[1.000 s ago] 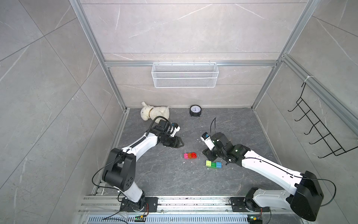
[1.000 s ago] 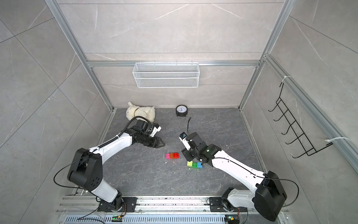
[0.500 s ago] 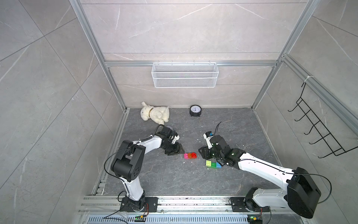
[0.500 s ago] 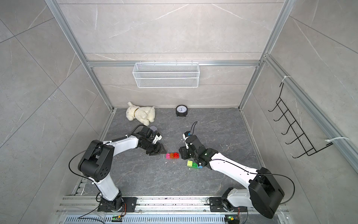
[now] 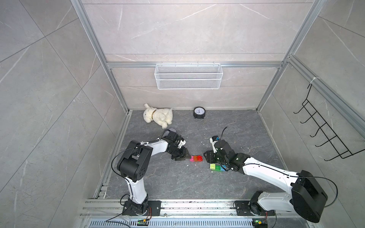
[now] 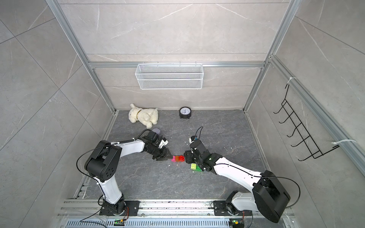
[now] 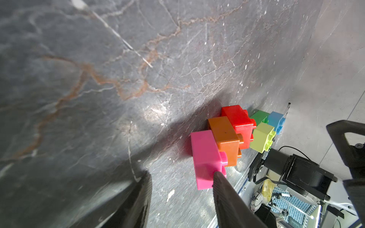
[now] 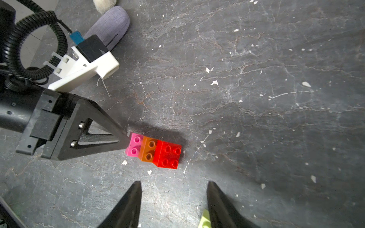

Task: Assemble the letter y with lego
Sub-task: Adjust the lego brick at the center of the board.

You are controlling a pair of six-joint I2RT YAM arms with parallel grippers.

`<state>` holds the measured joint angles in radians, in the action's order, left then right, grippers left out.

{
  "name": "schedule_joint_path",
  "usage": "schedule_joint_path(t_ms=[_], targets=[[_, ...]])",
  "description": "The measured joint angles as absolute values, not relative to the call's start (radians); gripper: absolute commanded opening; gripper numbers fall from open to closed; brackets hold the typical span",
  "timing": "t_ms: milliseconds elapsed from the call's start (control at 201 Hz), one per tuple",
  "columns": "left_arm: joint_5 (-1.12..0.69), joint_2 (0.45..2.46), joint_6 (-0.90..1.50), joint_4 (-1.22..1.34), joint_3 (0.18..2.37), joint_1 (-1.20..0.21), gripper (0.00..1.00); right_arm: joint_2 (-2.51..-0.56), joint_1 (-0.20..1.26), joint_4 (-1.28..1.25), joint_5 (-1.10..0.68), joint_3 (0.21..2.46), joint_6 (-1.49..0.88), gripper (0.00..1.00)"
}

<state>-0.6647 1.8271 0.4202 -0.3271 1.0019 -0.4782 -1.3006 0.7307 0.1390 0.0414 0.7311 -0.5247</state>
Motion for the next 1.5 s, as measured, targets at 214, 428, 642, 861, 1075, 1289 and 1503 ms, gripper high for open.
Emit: schedule_joint_path(t_ms=[214, 428, 642, 861, 1075, 1289, 1503], targets=[[-0.693, 1.805, 0.430, -0.279, 0.974, -0.479, 0.70, -1.301, 0.731, 0.123, 0.040, 0.731, -0.548, 0.57], [-0.702, 1.803, 0.454, -0.258, 0.962, -0.482, 0.67, -1.301, 0.731, 0.122, 0.040, 0.731, -0.559, 0.57], [-0.681, 1.803, 0.453, -0.260, 0.962, -0.503, 0.63, -1.300, 0.731, 0.123, 0.040, 0.731, -0.566, 0.57], [-0.649, 1.803, 0.449, -0.266, 0.962, -0.511, 0.55, -1.289, 0.731, 0.123, 0.040, 0.731, -0.568, 0.57], [-0.641, 1.803, 0.445, -0.266, 0.960, -0.511, 0.54, -1.289, 0.731, 0.120, 0.016, 0.731, -0.588, 0.58], [-0.636, 1.796, 0.445, -0.264, 0.953, -0.511, 0.54, -1.289, 0.715, 0.084, -0.036, 0.722, -0.623, 0.61], [-0.627, 1.787, 0.445, -0.262, 0.941, -0.510, 0.52, -1.288, 0.664, 0.005, -0.123, 0.661, -0.707, 0.62]])
